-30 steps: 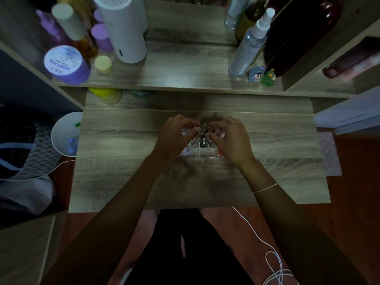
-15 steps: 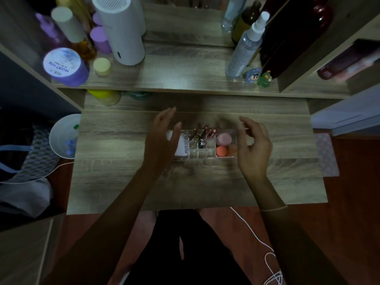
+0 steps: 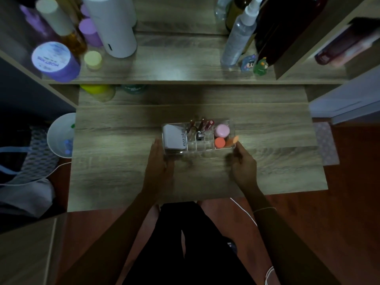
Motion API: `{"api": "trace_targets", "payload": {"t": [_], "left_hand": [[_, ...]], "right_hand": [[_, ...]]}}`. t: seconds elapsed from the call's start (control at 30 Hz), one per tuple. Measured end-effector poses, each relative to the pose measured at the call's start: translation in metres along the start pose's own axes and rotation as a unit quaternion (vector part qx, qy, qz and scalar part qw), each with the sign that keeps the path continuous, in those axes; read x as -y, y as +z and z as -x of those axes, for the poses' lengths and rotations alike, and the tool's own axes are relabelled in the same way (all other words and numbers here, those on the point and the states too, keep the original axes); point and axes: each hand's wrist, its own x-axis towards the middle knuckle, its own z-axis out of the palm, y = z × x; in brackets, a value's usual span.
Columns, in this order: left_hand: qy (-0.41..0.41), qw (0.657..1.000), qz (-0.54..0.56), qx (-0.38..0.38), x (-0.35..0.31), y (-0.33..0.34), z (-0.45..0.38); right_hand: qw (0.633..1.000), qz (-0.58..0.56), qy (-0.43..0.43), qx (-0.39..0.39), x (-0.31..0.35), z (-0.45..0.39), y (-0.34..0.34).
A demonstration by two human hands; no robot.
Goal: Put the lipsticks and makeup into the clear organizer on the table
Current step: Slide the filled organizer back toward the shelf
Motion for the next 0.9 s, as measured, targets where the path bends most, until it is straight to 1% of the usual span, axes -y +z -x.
{"api": "trace_targets", "payload": {"t": [0.1,0.17,0.23,0.3,0.4,0.5,0.67,0.8,0.9], "left_hand": [[0.048,0.999,-0.002,-0.008,-0.003,-0.003,-0.002],[0.059,0.998,-0.02,0.002,-0.001,-0.004,-0.004],[0.052,0.997,-0.052,0.022,0.003,-0.008,-0.007],[0.055,0.993,-0.092,0.039,0.009,-0.01,-0.009],[0.083,0.983,-0.159,0.029,0.015,-0.013,-0.008],[0.108,0.971,-0.211,0.02,0.021,-0.013,-0.004],[0.114,0.949,-0.286,0.064,0.035,-0.004,0.007],[0.113,0.943,-0.306,0.07,0.04,0.0,0.009],[0.116,0.942,-0.308,0.07,0.04,0.001,0.005]], "right_hand": [[1.0,0.005,-0.004,0.0,-0.001,0.002,0.002],[1.0,0.004,-0.005,0.006,-0.001,0.004,0.002],[1.0,0.012,-0.008,0.013,-0.001,0.004,0.002],[1.0,0.021,-0.022,0.002,-0.001,0.003,0.002],[0.998,0.04,-0.052,0.002,-0.001,-0.001,0.003],[0.994,0.073,-0.079,0.019,-0.005,-0.004,0.009],[0.98,0.174,-0.092,0.031,-0.01,-0.001,0.018],[0.964,0.245,-0.094,0.04,-0.019,0.001,0.02],[0.961,0.262,-0.085,0.032,-0.022,-0.001,0.021]]}}
